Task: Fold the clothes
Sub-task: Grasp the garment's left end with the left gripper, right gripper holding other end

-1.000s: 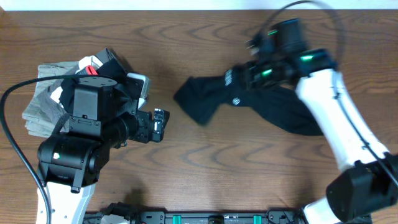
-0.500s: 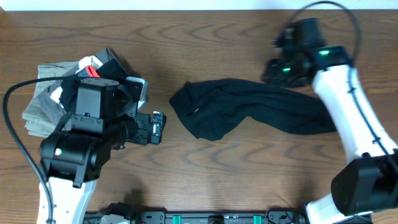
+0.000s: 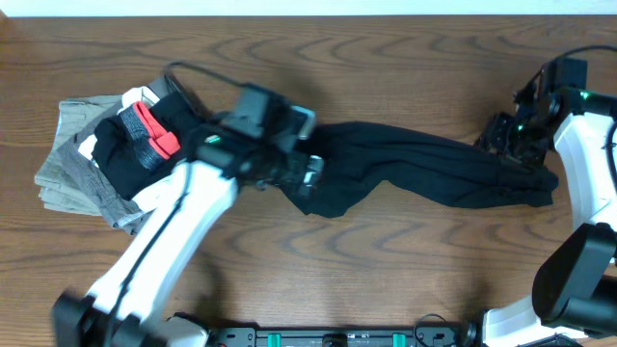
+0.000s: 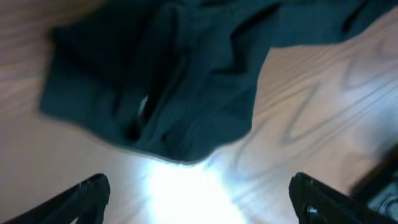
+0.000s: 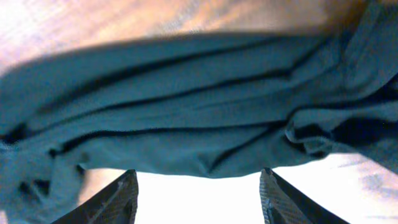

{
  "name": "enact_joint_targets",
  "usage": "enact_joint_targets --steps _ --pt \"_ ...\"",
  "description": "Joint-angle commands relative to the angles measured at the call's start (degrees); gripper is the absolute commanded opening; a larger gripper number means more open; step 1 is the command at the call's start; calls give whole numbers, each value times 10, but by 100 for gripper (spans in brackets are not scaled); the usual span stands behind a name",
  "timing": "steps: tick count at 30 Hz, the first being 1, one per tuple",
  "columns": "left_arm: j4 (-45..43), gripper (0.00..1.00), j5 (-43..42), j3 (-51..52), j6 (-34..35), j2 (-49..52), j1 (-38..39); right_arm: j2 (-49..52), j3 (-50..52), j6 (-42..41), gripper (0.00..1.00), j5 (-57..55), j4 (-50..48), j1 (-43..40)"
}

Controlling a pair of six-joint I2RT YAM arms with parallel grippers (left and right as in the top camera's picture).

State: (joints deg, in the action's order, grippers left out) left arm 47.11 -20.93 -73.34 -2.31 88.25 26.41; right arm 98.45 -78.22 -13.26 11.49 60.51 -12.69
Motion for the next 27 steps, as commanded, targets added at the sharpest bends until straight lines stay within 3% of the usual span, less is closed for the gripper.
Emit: enact_joint_targets --steps 1,7,10,14,18,19,27 --pt "-28 94 26 8 -41 57 20 -8 17 -4 61 -1 -5 -2" --pt "-73 85 99 8 -61 145 28 -8 30 -4 62 -1 -12 -2" --pt "-96 74 101 8 -76 172 28 -8 30 -5 62 -1 -15 -2" --pt "-124 50 101 8 -76 197 28 -8 31 -7 62 -1 -18 -2" --pt "-134 12 101 7 -78 206 28 -8 33 -9 62 -8 -21 -2" --pt "-130 7 103 3 -78 203 28 -8 35 -9 62 -12 -23 -2" --pt "-36 6 169 -78 -62 110 28 -8 93 -39 61 -59 -106 -16"
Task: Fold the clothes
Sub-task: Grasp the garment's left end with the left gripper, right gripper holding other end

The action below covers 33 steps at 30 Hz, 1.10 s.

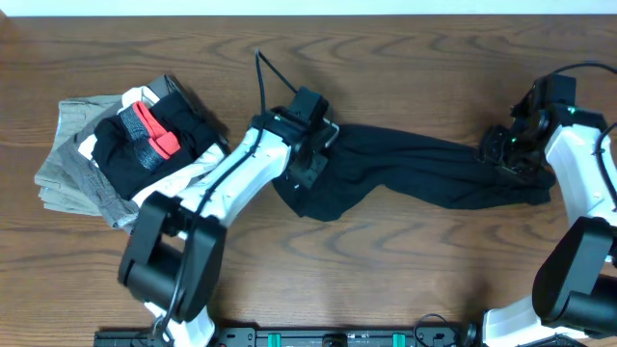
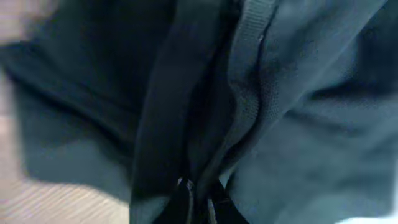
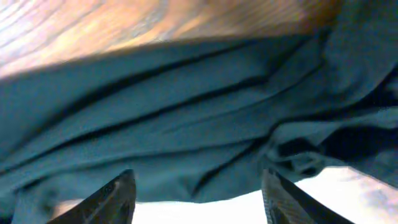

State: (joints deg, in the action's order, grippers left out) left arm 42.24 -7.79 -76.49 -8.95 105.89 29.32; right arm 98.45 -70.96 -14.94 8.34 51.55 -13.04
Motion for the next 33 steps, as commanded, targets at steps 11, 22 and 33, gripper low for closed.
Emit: enact_joint_targets --steps 11,22,33 --pt "27 6 40 -56 4 -193 -1 -8 113 -35 66 -25 -98 -36" --pt "31 6 45 -59 4 -228 -1 -17 116 5 62 112 -152 -54" --pt "27 6 44 -69 5 -305 -1 -54 99 2 69 191 -188 -97"
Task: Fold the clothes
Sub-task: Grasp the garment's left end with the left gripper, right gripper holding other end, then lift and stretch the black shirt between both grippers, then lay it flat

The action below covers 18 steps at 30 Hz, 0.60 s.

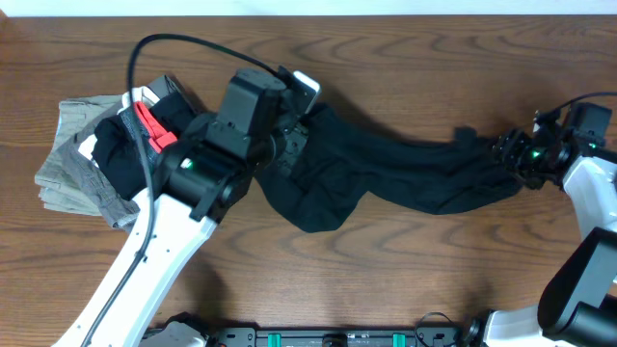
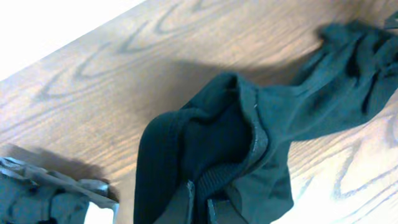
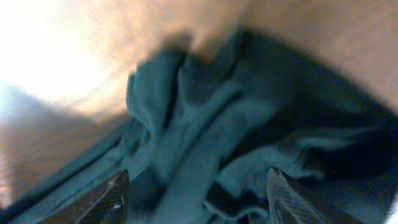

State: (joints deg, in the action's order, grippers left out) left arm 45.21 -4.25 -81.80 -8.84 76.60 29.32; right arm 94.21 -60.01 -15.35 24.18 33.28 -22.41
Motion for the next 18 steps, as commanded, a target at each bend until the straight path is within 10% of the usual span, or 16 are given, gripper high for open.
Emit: enact_joint_targets --steps 1,18 --pt "-5 6 8 -16 3 -15 -1 -12 -10 6 69 33 -8 -3" --pt "-7 6 -3 -16 17 -18 0 67 4 34 69 2 -185 117"
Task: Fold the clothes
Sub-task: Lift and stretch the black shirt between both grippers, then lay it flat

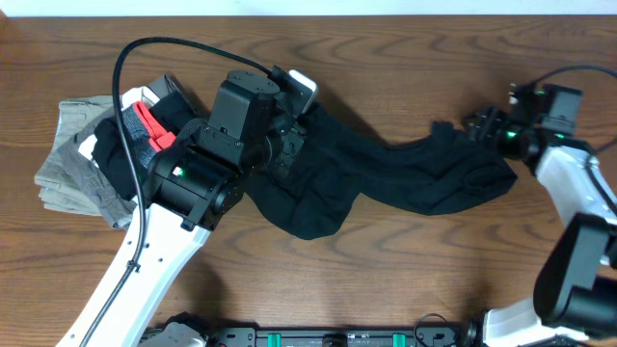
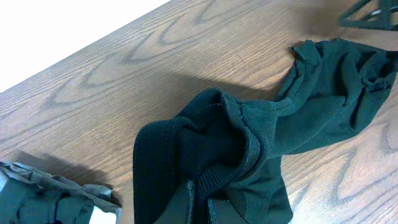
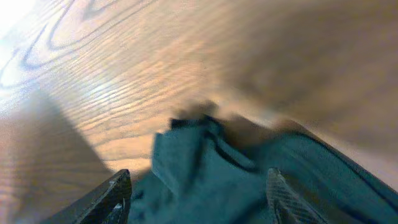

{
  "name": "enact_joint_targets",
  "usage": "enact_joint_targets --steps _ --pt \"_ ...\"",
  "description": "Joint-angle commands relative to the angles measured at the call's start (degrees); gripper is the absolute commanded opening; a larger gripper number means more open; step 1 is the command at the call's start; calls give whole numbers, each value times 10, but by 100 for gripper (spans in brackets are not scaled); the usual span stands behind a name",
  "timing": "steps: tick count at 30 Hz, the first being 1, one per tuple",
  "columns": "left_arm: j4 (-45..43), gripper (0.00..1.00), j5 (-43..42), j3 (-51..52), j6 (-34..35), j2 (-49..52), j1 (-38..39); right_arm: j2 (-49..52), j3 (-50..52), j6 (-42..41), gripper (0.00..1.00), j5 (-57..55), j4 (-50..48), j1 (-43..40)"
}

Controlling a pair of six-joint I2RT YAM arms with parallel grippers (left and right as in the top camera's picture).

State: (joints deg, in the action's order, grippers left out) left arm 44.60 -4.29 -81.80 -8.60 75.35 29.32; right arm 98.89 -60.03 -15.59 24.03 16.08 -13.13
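A black garment (image 1: 405, 183) lies stretched across the middle of the wooden table (image 1: 405, 280). Its left end is raised, with my left gripper (image 1: 292, 143) shut on it. In the left wrist view the cloth (image 2: 205, 143) bunches up from the closed gripper (image 2: 200, 204) and trails off to the right. My right gripper (image 1: 485, 126) hovers open over the garment's far right end. In the right wrist view the two fingers (image 3: 106, 199) stand wide apart over dark cloth (image 3: 249, 180), gripping nothing.
A pile of clothes (image 1: 72, 169) in grey, black, white and red sits at the table's left. A black cable (image 1: 135, 58) loops above the left arm. The table's back edge runs close behind both grippers.
My right gripper has moved from the garment's far right tip to a spot up and to the left, still open. The garment's right end lies further left. The left gripper holds as before.
At first both grippers stood open over the garment's two ends, which lay flat. Then my left gripper was shut on the left end. Later that end was raised toward the back, and the cloth has shifted left since.
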Motion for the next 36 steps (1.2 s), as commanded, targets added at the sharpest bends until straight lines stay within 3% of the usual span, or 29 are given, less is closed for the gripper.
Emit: enact_joint_targets --steps 1,7,11,14,18,20,23,26,36 --pt "2 6 -4 -15 14 -5 0 26 5 50 69 -2 -19 30" --pt "19 6 -11 -15 14 -5 0 73 5 101 71 -37 -51 42" --pt "23 6 -11 -15 14 -5 0 110 5 110 67 -37 -51 42" --pt "28 6 -10 -15 14 -5 0 127 5 110 56 -27 -50 42" --pt "35 7 -10 -14 13 -5 0 120 5 109 26 -2 -49 41" --pt "38 6 -10 -14 13 -5 0 104 4 101 17 11 -45 40" --pt "43 7 -10 -14 4 -5 0 55 4 83 5 19 -38 29" --pt "44 6 15 -14 3 -7 0 -23 3 76 1 29 -28 11" --pt "-3 6 39 -24 1 -105 0 -330 3 -3 1 6 30 -99"
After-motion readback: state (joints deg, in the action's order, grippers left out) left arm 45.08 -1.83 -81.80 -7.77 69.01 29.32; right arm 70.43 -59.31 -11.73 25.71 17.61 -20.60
